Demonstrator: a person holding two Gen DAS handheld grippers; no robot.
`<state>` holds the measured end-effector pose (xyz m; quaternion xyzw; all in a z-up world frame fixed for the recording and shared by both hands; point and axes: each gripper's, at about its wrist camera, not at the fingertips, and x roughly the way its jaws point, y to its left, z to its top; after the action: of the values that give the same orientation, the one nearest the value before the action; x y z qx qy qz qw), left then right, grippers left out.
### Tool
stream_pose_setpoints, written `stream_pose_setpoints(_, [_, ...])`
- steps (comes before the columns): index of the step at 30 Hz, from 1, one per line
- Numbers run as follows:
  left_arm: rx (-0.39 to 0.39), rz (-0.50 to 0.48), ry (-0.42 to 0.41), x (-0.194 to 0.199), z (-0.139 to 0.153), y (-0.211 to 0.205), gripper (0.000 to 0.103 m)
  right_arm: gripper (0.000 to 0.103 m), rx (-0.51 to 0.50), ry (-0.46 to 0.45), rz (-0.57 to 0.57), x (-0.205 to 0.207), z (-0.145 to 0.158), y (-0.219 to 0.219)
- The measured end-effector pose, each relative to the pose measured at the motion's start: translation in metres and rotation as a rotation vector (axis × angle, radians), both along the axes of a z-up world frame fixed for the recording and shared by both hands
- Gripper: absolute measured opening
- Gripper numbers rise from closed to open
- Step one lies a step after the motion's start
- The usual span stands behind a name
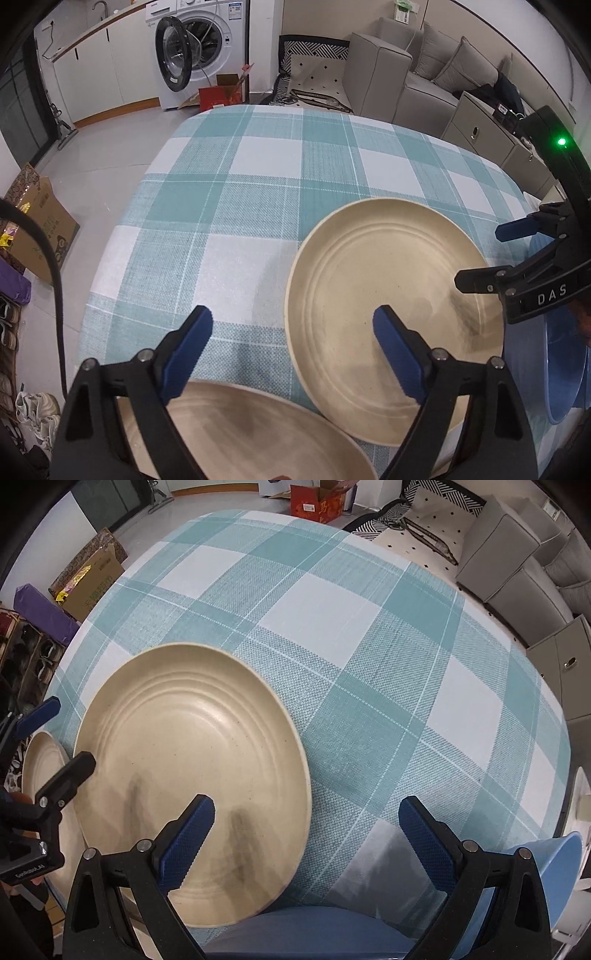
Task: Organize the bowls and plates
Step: 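Move both grippers down toward the rim of the large cream plate, then close the left gripper on the plate rim while the right gripper also closes on it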
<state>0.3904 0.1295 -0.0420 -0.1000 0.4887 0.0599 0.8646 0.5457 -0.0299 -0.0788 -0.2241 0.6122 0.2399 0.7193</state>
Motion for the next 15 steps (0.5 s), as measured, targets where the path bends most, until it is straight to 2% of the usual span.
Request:
stream_pose_setpoints(1, [-0.013,-0.003,0.004,0.0,-0.001,0.001,0.077,0.102,0.003,0.005,0.0,0.002,-0.001,0.0])
stream_pose_setpoints(5, [-0.059,-0.021,0.024,0.0,-0.006,0.0,0.068,0.102,0.018,0.022,-0.017,0.004,-0.002,0.001])
stream_pose_setpoints(8, [-0.059,-0.03,0.024,-0.001,-0.006,-0.002,0.066,0.101,0.022,0.029,-0.024,0.006,-0.003,-0.001])
stream_pose_setpoints(10, [-0.06,-0.041,0.029,-0.002,-0.006,-0.005,0.066,0.098,0.026,0.041,-0.021,0.007,-0.005,-0.001])
stream_pose_setpoints(12, [-0.05,-0.05,0.034,-0.002,-0.005,-0.007,0.065,0.09,0.023,0.047,-0.018,0.007,-0.008,-0.003])
stream_pose_setpoints(15, [-0.049,-0.056,0.042,-0.002,-0.007,-0.008,0.061,0.084,0.014,0.061,-0.014,0.004,-0.014,-0.002])
